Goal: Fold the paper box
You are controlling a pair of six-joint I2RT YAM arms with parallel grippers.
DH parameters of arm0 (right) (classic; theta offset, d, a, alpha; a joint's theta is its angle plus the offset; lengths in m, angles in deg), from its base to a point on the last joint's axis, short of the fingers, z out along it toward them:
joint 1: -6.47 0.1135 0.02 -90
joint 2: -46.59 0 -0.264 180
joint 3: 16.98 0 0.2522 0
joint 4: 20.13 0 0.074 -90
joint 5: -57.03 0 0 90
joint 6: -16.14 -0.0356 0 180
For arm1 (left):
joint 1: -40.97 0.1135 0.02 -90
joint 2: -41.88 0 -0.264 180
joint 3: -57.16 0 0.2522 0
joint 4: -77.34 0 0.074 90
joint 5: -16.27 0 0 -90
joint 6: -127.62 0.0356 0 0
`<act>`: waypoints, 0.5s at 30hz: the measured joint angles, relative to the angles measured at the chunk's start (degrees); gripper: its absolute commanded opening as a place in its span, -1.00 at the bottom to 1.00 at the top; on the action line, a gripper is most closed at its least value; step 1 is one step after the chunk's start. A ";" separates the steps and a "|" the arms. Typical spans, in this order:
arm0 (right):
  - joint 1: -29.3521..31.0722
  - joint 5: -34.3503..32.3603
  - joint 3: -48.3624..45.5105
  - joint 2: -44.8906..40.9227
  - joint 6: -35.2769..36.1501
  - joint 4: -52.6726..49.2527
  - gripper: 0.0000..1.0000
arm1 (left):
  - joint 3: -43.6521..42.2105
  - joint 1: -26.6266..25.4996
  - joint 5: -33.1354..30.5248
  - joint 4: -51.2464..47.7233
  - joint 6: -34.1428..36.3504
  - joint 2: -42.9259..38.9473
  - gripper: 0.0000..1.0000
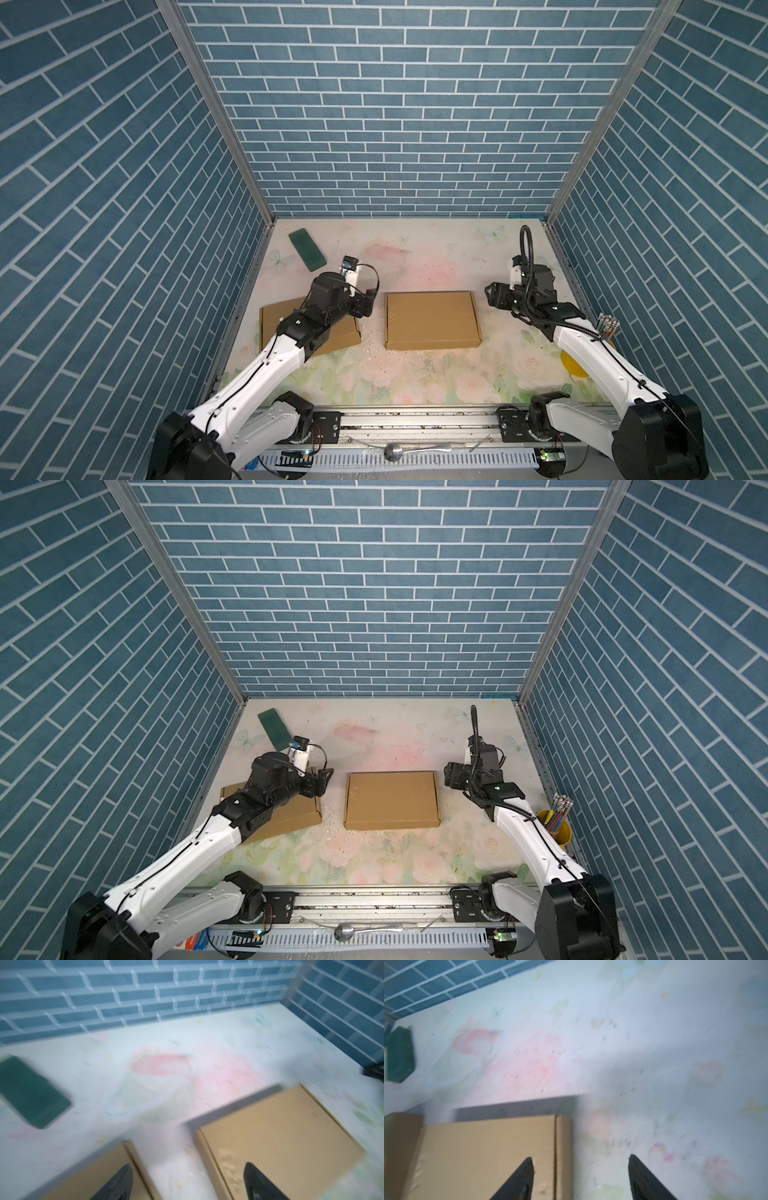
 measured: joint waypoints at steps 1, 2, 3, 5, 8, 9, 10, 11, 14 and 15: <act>-0.96 -3.45 -0.76 -0.13 2.10 3.80 0.45 | -1.44 2.21 -4.22 2.05 1.07 -1.29 0.71; -2.51 -6.05 -1.81 0.02 3.82 7.54 0.45 | -2.75 4.83 -8.61 4.17 2.21 -1.95 0.72; -4.00 -7.56 -2.71 0.28 4.85 10.10 0.45 | -3.80 6.84 -12.00 5.90 3.04 -2.08 0.73; -8.07 -10.58 -5.44 1.70 6.88 16.09 0.45 | -6.86 10.16 -18.25 9.77 4.57 -2.14 0.74; -11.93 -12.81 -8.85 5.42 8.28 22.49 0.44 | -11.80 13.62 -22.82 13.88 5.57 -1.92 0.77; -12.33 -13.27 -9.68 6.75 8.59 24.35 0.44 | -13.29 14.64 -23.32 15.32 5.75 -1.53 0.77; -12.57 -13.42 -10.75 8.39 9.03 26.97 0.44 | -14.91 15.82 -23.41 17.11 5.79 -0.76 0.78; -12.66 -13.38 -11.87 9.97 9.51 29.79 0.43 | -16.44 16.81 -23.39 19.10 5.88 0.35 0.80; -12.92 -13.05 -13.81 13.88 10.62 35.69 0.43 | -20.55 19.08 -20.87 27.82 6.12 5.57 0.81; -12.92 -12.87 -14.23 14.93 11.13 37.64 0.43 | -21.64 19.76 -19.63 31.12 6.16 7.82 0.82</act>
